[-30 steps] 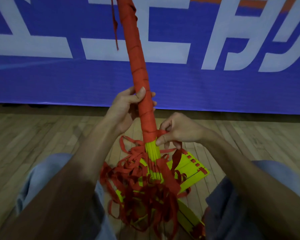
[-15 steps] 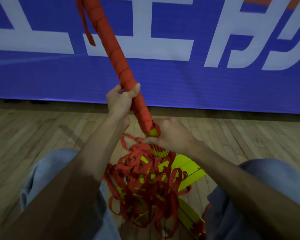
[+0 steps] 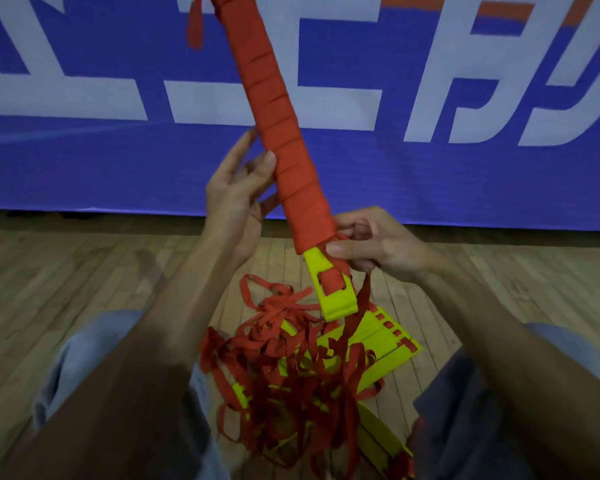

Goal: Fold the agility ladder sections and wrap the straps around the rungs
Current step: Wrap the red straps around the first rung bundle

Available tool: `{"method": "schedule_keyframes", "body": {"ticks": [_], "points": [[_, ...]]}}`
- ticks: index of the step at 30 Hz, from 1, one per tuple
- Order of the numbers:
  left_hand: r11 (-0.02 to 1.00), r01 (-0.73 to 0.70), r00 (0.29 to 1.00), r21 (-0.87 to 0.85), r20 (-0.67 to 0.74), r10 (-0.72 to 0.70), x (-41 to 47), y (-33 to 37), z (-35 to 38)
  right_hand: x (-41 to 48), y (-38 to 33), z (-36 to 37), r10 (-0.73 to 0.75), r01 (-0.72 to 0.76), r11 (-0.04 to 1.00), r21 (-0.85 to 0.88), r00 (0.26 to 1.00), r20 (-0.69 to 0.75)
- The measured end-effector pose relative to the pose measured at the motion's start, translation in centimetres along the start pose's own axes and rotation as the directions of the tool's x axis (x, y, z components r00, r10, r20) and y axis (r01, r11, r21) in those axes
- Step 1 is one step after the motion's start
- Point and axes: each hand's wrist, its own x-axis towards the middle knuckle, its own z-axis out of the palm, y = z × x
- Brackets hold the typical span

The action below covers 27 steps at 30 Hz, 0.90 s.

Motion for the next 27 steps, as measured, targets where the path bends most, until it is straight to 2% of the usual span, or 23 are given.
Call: {"method": "schedule_keyframes", "body": {"ticks": [2,4,6,8,12,18,22,25,27], "points": [[0.994,0.092,0.988,-0.054,0.125,-0.085,-0.3,0.1,0.1,0.1,0.5,0.1,-0.040,0.027,0.990,0.136,0.995,0.090],[0.962,0.233,0.938,-0.141,0.294,-0.184,-0.7,-0.2,0.1,0.3,0.8,0.4,-0.063,0.016,0.969,0.247,0.981,0.182],[0.918,0.295,0.895,-0.264,0.413,-0.169,-1.0,-0.4,0.0,0.4,1.0,0.8,-0.075,-0.005,0.956,0.295,0.963,0.258],[0.906,0.291,0.891,-0.309,0.433,-0.138,-1.1,-0.3,-0.1,0.4,0.9,1.3,-0.072,-0.019,0.954,0.300,0.955,0.289],[0.918,0.279,0.915,-0.283,0.368,-0.165,-0.8,-0.1,-0.6,0.8,0.7,1.6,-0.035,-0.013,0.981,0.195,0.969,0.243],[0.974,0.211,0.944,-0.084,0.278,-0.181,-0.2,0.2,-1.1,0.6,0.6,0.7,0.086,-0.083,0.992,-0.094,0.996,0.033],[0.981,0.164,0.970,0.102,0.164,-0.179,-0.2,0.1,-0.6,0.6,0.4,0.6,0.118,-0.140,0.934,-0.328,0.989,-0.089],[0.979,0.150,0.986,0.139,0.058,-0.159,0.0,-0.4,-0.5,0.6,0.4,0.8,0.100,-0.150,0.869,-0.471,0.986,-0.130],[0.980,0.154,0.988,0.126,-0.017,-0.153,0.1,-0.8,-0.3,0.6,0.5,0.9,0.128,-0.165,0.857,-0.487,0.986,-0.110]]}}
